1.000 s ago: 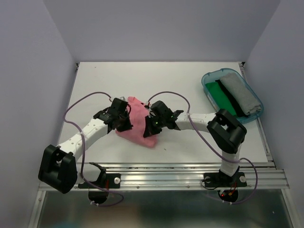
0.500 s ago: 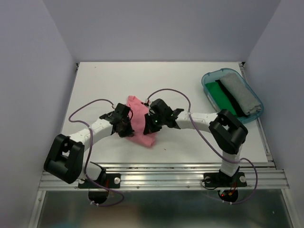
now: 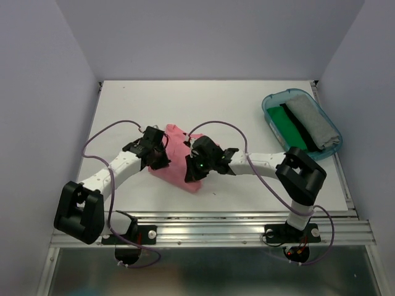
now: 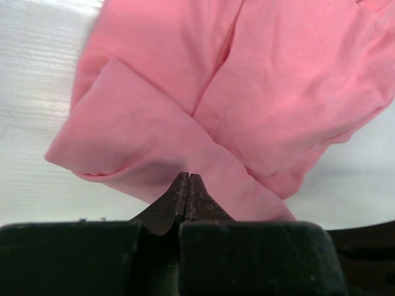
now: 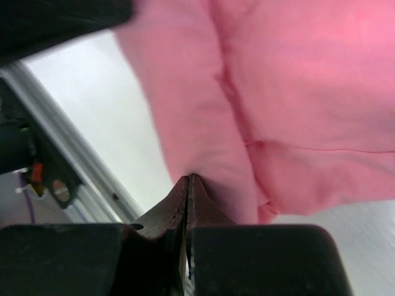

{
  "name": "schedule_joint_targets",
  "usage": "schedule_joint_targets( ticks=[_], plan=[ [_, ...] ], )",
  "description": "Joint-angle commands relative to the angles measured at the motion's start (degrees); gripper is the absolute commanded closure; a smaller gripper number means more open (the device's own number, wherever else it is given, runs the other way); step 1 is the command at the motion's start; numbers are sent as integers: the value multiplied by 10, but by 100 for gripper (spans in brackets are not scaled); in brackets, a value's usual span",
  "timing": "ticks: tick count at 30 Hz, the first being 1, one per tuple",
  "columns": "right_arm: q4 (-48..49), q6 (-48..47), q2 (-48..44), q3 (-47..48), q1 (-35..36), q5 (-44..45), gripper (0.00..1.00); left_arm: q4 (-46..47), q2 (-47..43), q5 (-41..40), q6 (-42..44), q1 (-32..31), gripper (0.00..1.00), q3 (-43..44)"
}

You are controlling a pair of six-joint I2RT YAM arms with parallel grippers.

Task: Roll the t-shirts
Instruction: Roll the T-shirt to the center of the board.

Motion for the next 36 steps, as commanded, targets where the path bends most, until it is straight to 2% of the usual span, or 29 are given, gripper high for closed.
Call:
schedule_joint_targets(
  ticks=[1, 9, 15, 22, 28, 36],
  plan=[
    [15, -7, 28, -15, -1, 45, 99, 7, 2, -13, 15, 22, 100, -23],
    [15, -29, 68, -20, -1, 55, 99, 38, 51, -7, 9, 39, 100, -54],
    [5, -39, 54, -24, -1, 68, 99, 28, 29, -18, 14, 69, 100, -39],
    [-14, -48, -29, -38, -1, 73, 99, -23, -21, -42, 38, 91, 100, 23],
    [-43, -39, -71, -47, -1, 76, 99, 6, 4, -23, 43, 104, 100, -11],
    [-22, -38, -21, -78, -1, 81, 99, 34, 35, -13, 36, 104, 100, -27]
  ],
)
